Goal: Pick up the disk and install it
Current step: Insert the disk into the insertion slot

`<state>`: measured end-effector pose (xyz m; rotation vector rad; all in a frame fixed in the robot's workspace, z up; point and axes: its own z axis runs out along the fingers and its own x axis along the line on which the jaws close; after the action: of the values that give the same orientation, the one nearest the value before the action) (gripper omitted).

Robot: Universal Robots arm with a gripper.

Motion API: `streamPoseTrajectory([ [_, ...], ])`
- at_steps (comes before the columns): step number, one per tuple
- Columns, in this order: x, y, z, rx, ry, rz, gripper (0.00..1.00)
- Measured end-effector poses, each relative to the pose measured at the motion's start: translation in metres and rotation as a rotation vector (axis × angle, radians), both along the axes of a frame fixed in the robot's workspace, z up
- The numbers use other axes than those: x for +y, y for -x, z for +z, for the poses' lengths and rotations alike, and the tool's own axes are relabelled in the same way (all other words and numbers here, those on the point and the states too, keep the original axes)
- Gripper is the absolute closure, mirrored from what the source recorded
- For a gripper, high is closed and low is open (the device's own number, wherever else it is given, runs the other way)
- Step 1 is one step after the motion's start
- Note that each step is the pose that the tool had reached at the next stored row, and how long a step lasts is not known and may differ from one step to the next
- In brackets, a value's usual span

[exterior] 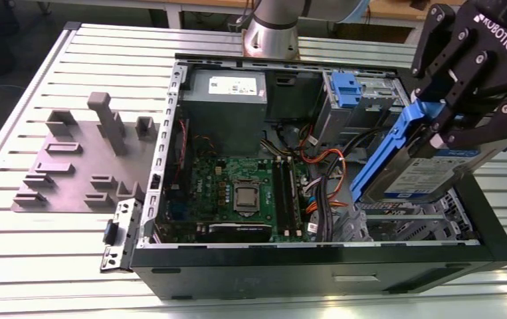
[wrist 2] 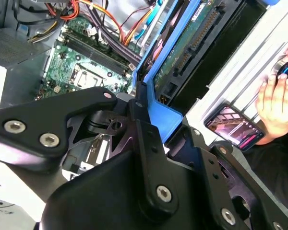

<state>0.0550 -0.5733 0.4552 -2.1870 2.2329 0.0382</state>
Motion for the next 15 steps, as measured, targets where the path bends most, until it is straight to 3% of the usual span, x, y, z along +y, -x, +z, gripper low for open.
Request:
streamPoseTrajectory([
  [7,0.0,-0.0014,-0.0008,-0.0001,-0.0003,0.0,0.64],
  [15,0.0,-0.0105,-0.0051,0.0,-0.0001,0.0,0.64],
])
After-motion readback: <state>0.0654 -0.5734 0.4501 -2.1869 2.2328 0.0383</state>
